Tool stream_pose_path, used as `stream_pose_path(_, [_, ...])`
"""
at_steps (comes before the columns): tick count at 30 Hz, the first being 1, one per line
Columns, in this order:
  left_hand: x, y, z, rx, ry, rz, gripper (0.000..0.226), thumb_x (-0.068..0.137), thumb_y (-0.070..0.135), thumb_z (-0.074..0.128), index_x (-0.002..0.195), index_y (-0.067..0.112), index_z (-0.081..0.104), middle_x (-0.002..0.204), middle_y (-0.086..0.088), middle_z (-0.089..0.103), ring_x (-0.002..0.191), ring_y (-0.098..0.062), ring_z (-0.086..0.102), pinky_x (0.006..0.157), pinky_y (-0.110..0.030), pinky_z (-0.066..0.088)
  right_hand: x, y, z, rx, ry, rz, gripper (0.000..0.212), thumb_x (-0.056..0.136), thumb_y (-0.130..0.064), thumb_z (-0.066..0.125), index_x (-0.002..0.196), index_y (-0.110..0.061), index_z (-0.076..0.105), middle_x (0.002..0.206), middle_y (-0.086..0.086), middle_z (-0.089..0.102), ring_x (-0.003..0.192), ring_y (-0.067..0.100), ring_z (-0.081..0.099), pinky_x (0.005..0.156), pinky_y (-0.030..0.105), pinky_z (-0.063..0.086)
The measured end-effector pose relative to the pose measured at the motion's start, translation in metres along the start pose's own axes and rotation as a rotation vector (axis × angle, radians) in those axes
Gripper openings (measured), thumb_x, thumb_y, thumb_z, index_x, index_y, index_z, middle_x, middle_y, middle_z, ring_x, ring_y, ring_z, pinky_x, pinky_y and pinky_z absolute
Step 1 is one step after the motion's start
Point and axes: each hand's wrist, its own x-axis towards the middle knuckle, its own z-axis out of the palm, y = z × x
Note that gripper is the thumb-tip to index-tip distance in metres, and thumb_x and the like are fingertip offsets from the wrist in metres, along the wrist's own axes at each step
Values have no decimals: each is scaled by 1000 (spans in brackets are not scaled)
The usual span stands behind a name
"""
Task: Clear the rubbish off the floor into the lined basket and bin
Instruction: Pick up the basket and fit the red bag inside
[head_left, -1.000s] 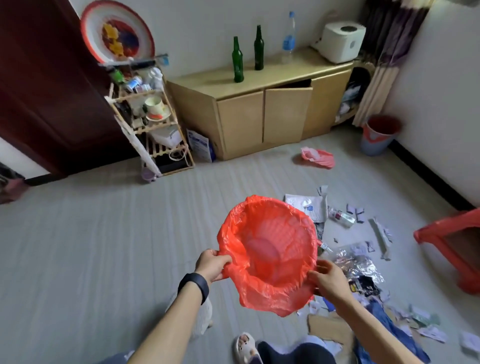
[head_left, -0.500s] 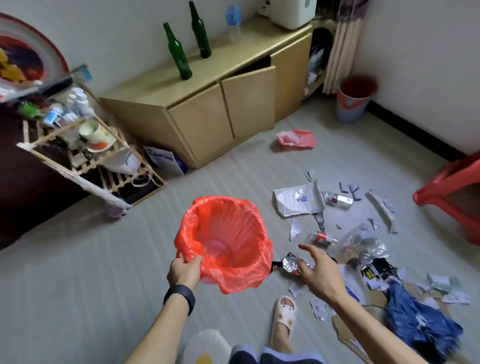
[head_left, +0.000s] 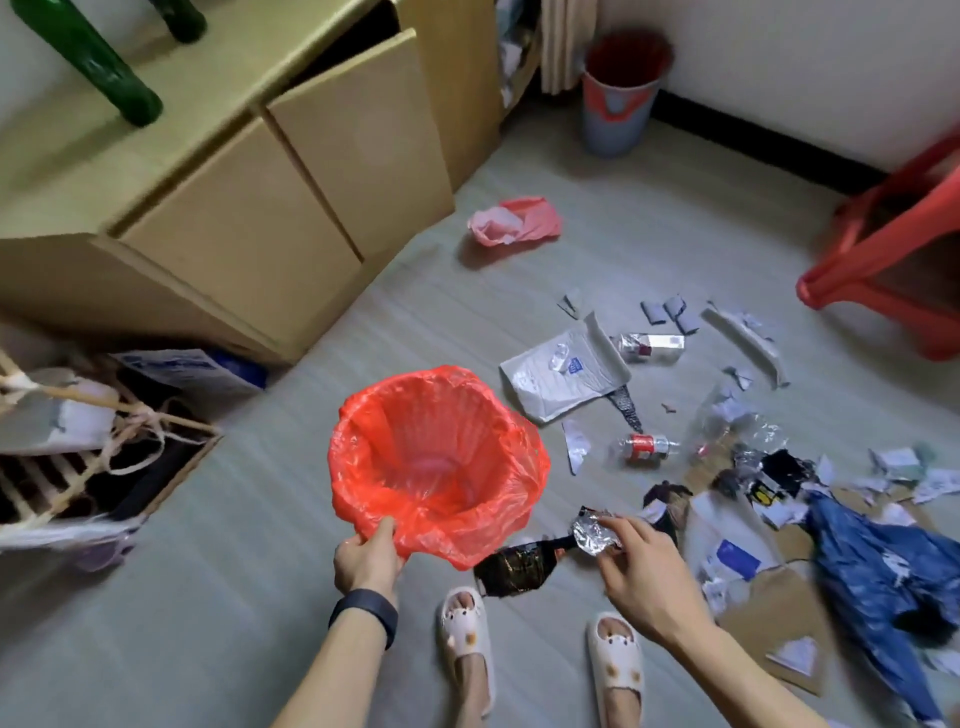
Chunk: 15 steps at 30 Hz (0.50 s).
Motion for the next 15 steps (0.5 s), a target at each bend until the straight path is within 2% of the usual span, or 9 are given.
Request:
stream_pose_path(3, [72, -15, 59, 26, -22, 18, 18, 73, 22, 73, 73, 6, 66, 57, -8, 62, 56, -26, 60, 64, -37, 57, 57, 17, 55, -16, 10, 76, 43, 94, -35, 54, 137, -26, 55, 138, -5, 56, 124, 24, 50, 106, 33, 38])
stream_pose_path(8, [166, -59, 122, 35, 5, 59, 18, 73, 23, 71, 66, 11, 59, 60, -4, 60, 56, -23, 58, 64, -36, 55, 146, 48, 161, -71, -41, 102, 44, 94, -34, 55, 135, -19, 57, 140, 4, 55, 127, 30, 50, 108, 37, 38])
stream_pose_path(10, [204, -85, 137, -20, -9, 30, 17, 75, 18, 70, 72, 10, 56, 66, -5, 60, 57, -21, 55, 62, -33, 54, 179, 61, 215, -78, -80, 116, 44, 94, -35, 55, 135, -18, 56, 139, 7, 55, 127, 32, 49, 109, 38, 37])
stream_pose_path(13, [243, -112, 151, -143, -52, -38, 12, 83, 6, 64, 89, 7, 54, 76, -8, 60, 59, -14, 54, 49, -22, 50, 216, 78, 287, -108, -174, 136, 47, 96, -37, 52, 140, -23, 50, 144, 9, 48, 130, 35, 44, 110, 39, 34])
stream_pose_path(15, [261, -121, 157, -199, -99, -67, 10, 84, 3, 61, 90, 6, 54, 83, -11, 60, 64, -15, 55, 55, -23, 53, 238, 85, 323, -134, -228, 163, 51, 97, -41, 48, 145, -27, 42, 154, 11, 37, 136, 37, 37, 112, 41, 33])
